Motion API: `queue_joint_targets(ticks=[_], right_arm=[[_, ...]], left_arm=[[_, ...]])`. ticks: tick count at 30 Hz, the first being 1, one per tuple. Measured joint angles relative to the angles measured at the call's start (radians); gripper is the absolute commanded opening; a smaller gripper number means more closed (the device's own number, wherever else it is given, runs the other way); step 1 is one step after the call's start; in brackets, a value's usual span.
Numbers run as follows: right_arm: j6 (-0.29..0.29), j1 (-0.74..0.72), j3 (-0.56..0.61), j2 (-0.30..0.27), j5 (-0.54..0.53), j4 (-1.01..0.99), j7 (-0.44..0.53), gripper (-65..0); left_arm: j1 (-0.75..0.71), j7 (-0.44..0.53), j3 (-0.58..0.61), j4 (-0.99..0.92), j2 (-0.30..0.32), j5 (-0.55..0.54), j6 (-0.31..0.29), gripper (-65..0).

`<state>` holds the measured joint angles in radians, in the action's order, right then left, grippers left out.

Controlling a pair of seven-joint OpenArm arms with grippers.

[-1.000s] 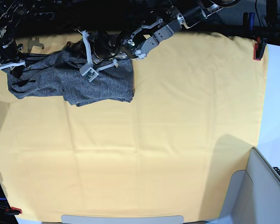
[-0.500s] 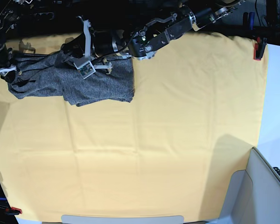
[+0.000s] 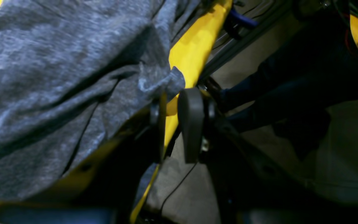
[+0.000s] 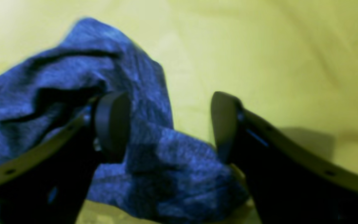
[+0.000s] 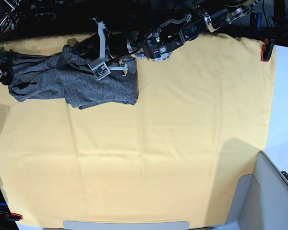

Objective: Fold the T-shirt properly

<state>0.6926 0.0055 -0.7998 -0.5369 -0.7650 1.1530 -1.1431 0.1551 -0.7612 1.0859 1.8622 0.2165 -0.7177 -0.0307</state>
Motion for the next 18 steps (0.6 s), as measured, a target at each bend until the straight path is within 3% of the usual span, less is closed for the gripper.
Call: queue_joint_targets(ticks=[8,18], right_arm=[[0.0,-0.001,0.02,-0.005,0.003,-0.004,0.003,-17.5],[0.008,-0.02,0.053,0.073,-0.055,-0.039,0.097,-17.6]], left_arm=[[-0.016,0.003,0.002,0.0,0.005,0.0,0.0,-53.9],[-0.014,0.003,0.002,-0.001,0.008,0.0,0.001,-54.0]])
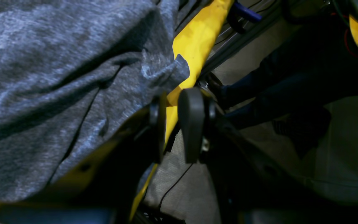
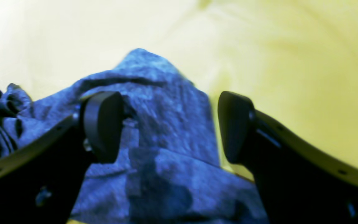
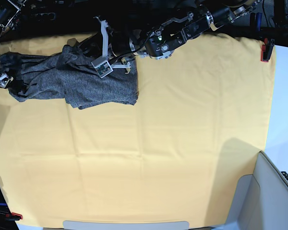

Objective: Fold the T-shirt properly

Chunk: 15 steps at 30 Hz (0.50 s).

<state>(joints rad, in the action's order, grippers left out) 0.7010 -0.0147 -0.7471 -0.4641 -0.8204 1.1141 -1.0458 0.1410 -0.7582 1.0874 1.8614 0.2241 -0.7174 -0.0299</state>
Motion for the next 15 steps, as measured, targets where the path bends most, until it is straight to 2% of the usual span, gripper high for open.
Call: queue_joint_targets(ticks=[13,15], right_arm=[[0.011,0.068,-0.001,0.05,-0.056,0.092,-0.028,-17.9],[0.011,0.08,-0.001,0.052,-0.058,0.101,-0.029,-21.3]], left_arm=[[0.0,0.0,-0.001,0.0,-0.002,0.0,0.0,-54.1],[0.001,0.0,-0.001,0.0,-0.002,0.001,0.0,-54.1]])
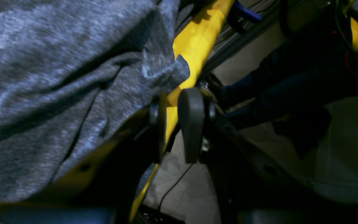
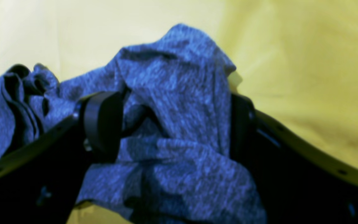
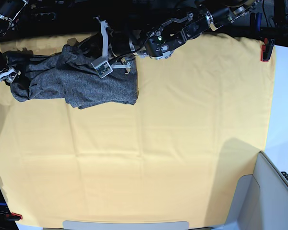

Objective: Fold the T-shirt properly

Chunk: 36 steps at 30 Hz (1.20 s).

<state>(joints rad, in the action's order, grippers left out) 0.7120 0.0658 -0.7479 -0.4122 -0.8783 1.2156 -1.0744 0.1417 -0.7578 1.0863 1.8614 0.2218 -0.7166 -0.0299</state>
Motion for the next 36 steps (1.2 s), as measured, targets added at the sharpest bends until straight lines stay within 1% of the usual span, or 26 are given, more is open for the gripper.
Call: queue_joint_targets(ticks=[3,6,8,10,14,15,17,19,22,24,26,28,30,32,34,36], right_arm=[[-0.001,0.009,0.0,0.0,-0.003,0.0,0.001,-31.5],[-0.005,0.009,0.0,0.003,0.012,-0.003,-0.003,-45.8],[-0.006,0.009,0.0,0.015,0.014,-0.003,-0.005,-56.5],[-0.007,0.009,0.0,0.02,0.014,-0.003,-0.007,-64.8],[-0.009,-0.003,0.0,0.031,0.018,-0.003,-0.016,-65.0],[-0.009,-0.005,0.0,0.034,0.019,0.004,-0.016,-65.0],[-0.025,-0.002,0.0,0.051,0.055,0.064,-0.028,-65.0],[-0.021,0.01,0.006,0.09,0.085,0.167,-0.086,-65.0],[-0.018,0.072,0.023,0.18,0.1,0.352,-0.13,-65.0],[-0.017,0.096,0.02,0.216,0.108,0.461,-0.137,-65.0],[-0.019,0.104,0.024,0.244,0.108,0.558,-0.126,-65.0],[-0.025,0.117,0.076,0.27,0.114,0.651,-0.118,-65.0],[-0.013,0.134,0.151,0.302,0.097,0.73,-0.124,-65.0],[-0.014,0.145,0.224,0.334,0.096,0.799,-0.124,-65.0],[-0.049,0.138,0.294,0.341,0.094,0.818,-0.117,-65.0],[-0.085,0.131,0.366,0.35,0.098,0.814,-0.119,-65.0]], left_arm=[[0.0,-0.001,0.0,0.0,0.0,0.0,0.0,-54.1],[0.0,-0.001,0.0,0.0,0.0,0.0,0.0,-54.1],[0.0,-0.001,0.0,0.0,0.0,0.0,0.0,-54.1],[0.0,0.0,0.0,0.0,0.0,0.0,0.0,-54.1],[-0.004,-0.004,-0.021,0.006,-0.001,-0.001,0.0,-54.2],[-0.011,-0.005,-0.044,0.019,0.0,-0.001,0.0,-54.2],[-0.038,0.002,-0.119,0.061,0.002,0.0,0.0,-54.2],[-0.079,0.006,-0.195,0.103,0.016,-0.003,-0.002,-54.2],[-0.123,0.002,-0.27,0.13,0.055,-0.001,0.0,-54.2],[-0.135,0.0,-0.291,0.134,0.09,0.0,0.0,-54.2],[-0.145,0.0,-0.298,0.135,0.108,0.006,0.007,-54.2],[-0.147,0.0,-0.298,0.136,0.123,0.001,-0.004,-54.2],[-0.164,0.003,-0.31,0.138,0.135,-0.001,-0.002,-54.2],[-0.197,0.003,-0.344,0.138,0.152,0.0,0.0,-54.2],[-0.226,-0.001,-0.38,0.138,0.159,0.0,0.0,-55.0],[-0.245,0.0,-0.41,0.138,0.158,0.003,0.0,-57.1]])
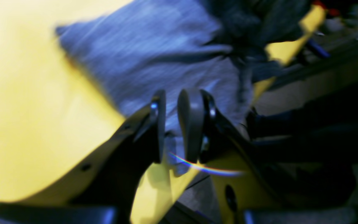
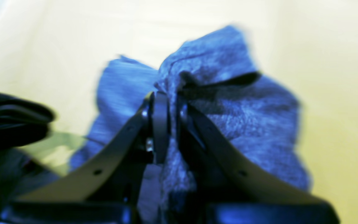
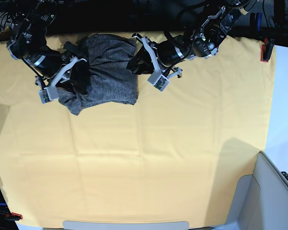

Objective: Fold the T-shirt properly

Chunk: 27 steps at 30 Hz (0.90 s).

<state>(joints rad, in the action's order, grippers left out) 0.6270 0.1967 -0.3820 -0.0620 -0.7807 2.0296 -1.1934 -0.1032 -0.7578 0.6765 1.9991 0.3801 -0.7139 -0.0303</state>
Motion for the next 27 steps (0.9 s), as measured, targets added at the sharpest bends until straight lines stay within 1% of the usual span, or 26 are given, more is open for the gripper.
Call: queue_joint_targets(ticks=[1,5,6,8,11,13,16,18,19,20,22,24,26,27], right_arm=[[-0.021,0.0,0.034,0.005,0.003,0.0,-0.001,-65.0],[-0.078,-0.014,0.159,0.042,0.021,-0.002,-0.008,-65.0],[-0.102,-0.02,0.189,0.05,0.028,-0.002,0.0,-65.0],[-0.113,-0.025,0.244,0.068,0.086,-0.002,0.004,-65.0],[-0.131,-0.028,0.324,0.081,0.24,-0.026,0.002,-65.0],[-0.131,-0.031,0.382,0.079,0.322,-0.05,-0.002,-65.0],[-0.13,-0.031,0.459,0.08,0.395,-0.09,0.005,-65.0],[-0.13,-0.031,0.489,0.079,0.414,-0.122,0.008,-64.5],[-0.13,-0.032,0.498,0.08,0.423,-0.14,0.009,-62.9],[-0.13,-0.037,0.505,0.079,0.427,-0.159,0.007,-59.9],[-0.13,-0.047,0.513,0.08,0.427,-0.19,0.008,-51.8],[-0.13,-0.047,0.513,0.079,0.423,-0.193,0.009,-45.0],[-0.13,-0.046,0.513,0.079,0.419,-0.19,0.008,-40.0],[-0.13,-0.045,0.513,0.079,0.418,-0.181,0.007,-38.8]], left_arm=[[-0.003,0.001,-0.011,0.0,-0.003,-0.004,-0.001,-58.1],[-0.028,0.003,-0.064,0.0,-0.005,-0.004,-0.003,-61.5],[-0.036,0.0,-0.08,0.0,-0.005,-0.003,-0.003,-61.7],[-0.045,0.0,-0.111,0.0,-0.003,-0.003,-0.003,-61.8],[-0.054,0.0,-0.15,0.0,-0.004,-0.003,-0.004,-61.7],[-0.064,0.002,-0.177,0.0,-0.005,-0.003,-0.003,-61.7],[-0.08,0.0,-0.211,0.0,-0.005,-0.003,-0.004,-61.7],[-0.084,0.0,-0.227,0.0,-0.005,-0.003,-0.003,-61.7],[-0.084,0.0,-0.232,0.0,-0.005,-0.003,-0.003,-61.6],[-0.083,0.0,-0.236,0.0,-0.005,-0.003,-0.004,-61.6],[-0.088,-0.001,-0.25,0.0,-0.006,-0.003,-0.006,-61.6],[-0.104,0.0,-0.276,0.0,-0.006,-0.004,-0.007,-61.6],[-0.116,-0.003,-0.299,0.003,-0.005,-0.003,-0.003,-61.6],[-0.118,-0.006,-0.304,0.006,-0.005,-0.003,-0.002,-61.6]])
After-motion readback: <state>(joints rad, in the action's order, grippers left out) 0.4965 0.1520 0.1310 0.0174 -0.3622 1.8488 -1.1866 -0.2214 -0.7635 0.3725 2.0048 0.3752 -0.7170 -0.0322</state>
